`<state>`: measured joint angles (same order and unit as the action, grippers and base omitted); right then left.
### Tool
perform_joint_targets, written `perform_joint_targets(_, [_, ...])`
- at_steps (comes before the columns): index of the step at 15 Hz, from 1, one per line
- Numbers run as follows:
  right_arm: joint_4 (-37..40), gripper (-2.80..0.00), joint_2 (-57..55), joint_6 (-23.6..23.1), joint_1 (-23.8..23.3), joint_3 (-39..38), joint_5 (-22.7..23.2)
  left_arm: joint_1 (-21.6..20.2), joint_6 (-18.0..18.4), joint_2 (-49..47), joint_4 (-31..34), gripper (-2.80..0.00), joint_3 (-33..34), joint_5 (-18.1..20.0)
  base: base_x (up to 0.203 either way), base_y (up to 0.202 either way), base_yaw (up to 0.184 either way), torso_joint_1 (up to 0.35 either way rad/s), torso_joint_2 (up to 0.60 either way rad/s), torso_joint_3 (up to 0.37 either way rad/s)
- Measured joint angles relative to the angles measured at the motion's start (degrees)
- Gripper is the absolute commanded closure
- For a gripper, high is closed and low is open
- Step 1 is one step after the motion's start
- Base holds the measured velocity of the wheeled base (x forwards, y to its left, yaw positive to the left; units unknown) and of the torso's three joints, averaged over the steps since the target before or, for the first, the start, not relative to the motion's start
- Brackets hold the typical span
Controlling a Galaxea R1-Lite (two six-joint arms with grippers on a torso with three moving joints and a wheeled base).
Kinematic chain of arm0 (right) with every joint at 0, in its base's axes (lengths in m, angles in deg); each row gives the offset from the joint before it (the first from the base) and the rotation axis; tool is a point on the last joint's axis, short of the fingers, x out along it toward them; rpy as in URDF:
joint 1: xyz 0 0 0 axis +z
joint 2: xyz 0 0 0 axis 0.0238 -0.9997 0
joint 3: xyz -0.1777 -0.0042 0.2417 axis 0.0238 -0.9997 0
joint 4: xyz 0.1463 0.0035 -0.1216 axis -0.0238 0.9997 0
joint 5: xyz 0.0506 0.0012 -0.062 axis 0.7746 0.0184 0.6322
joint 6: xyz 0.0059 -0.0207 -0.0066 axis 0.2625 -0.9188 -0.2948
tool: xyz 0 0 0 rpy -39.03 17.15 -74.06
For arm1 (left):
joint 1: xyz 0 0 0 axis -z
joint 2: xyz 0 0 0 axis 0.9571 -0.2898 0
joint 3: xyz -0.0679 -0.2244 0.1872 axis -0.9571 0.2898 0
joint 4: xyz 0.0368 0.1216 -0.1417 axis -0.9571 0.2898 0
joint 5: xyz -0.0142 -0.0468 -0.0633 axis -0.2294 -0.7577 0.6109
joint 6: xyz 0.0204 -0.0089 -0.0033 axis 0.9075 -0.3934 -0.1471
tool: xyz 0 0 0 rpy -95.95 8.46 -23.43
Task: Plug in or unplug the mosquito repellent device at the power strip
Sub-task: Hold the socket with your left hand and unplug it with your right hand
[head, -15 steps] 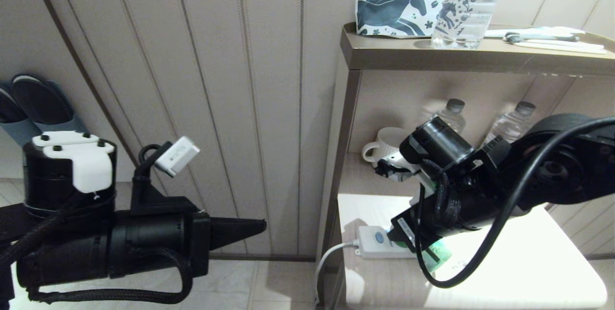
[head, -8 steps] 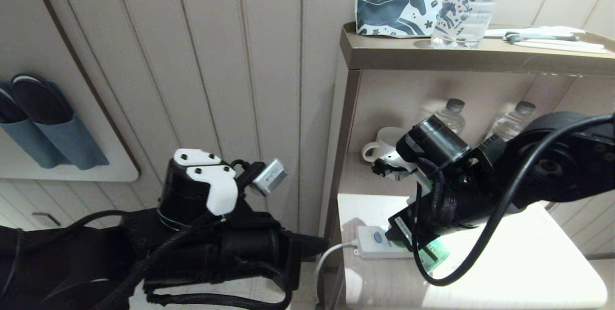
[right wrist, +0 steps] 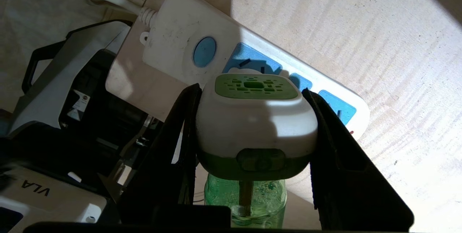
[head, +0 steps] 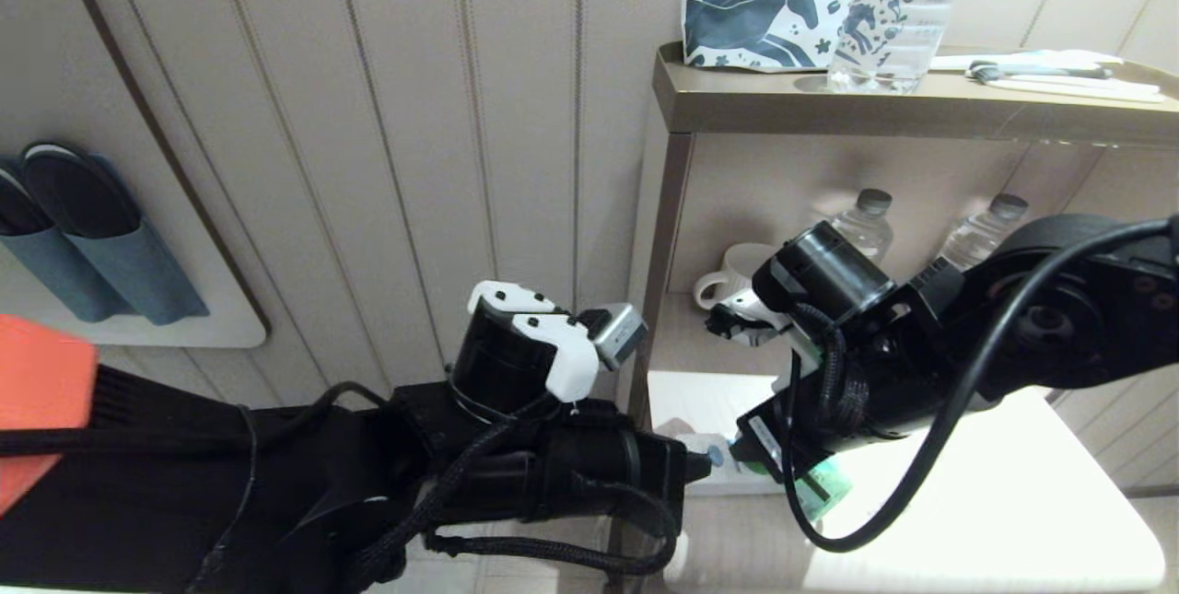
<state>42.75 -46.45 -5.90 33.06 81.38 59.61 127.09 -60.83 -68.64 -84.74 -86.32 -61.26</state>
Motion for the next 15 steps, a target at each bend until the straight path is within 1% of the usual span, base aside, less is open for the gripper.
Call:
perform_joint_targets(5, [0.0, 0.00, 0.2, 0.0, 0.0, -0.2, 0.0, 0.7, 0.1, -5.4, -0.3, 0.00, -2.8, -0.1, 0.000, 0.000, 0.000, 0.000, 0.00, 0.000])
perform_joint_targets(7, [0.0, 0.00, 0.3, 0.0, 0.0, -0.1, 0.0, 1.0, 0.1, -7.2, -0.4, 0.00, -3.7, -0.9, 0.000, 0.000, 0.000, 0.000, 0.00, 0.000])
perform_joint_targets(10, [0.0, 0.00, 0.8, -0.1, -0.1, -0.3, -0.1, 1.0, 0.0, -9.8, -0.4, 0.00, -5.6, -1.2, 0.000, 0.000, 0.000, 0.000, 0.00, 0.000])
perform_joint_targets(13, [0.0, 0.00, 1.4, -0.2, -0.3, -0.7, -0.1, 0.5, -0.2, -12.1, -0.4, 0.00, -7.9, -1.3, 0.000, 0.000, 0.000, 0.000, 0.00, 0.000])
perform_joint_targets(15, [0.0, 0.00, 1.5, -0.2, -0.2, -1.0, -0.1, -0.7, 0.0, -13.4, -0.4, 0.00, -8.8, -1.3, 0.000, 0.000, 0.000, 0.000, 0.00, 0.000])
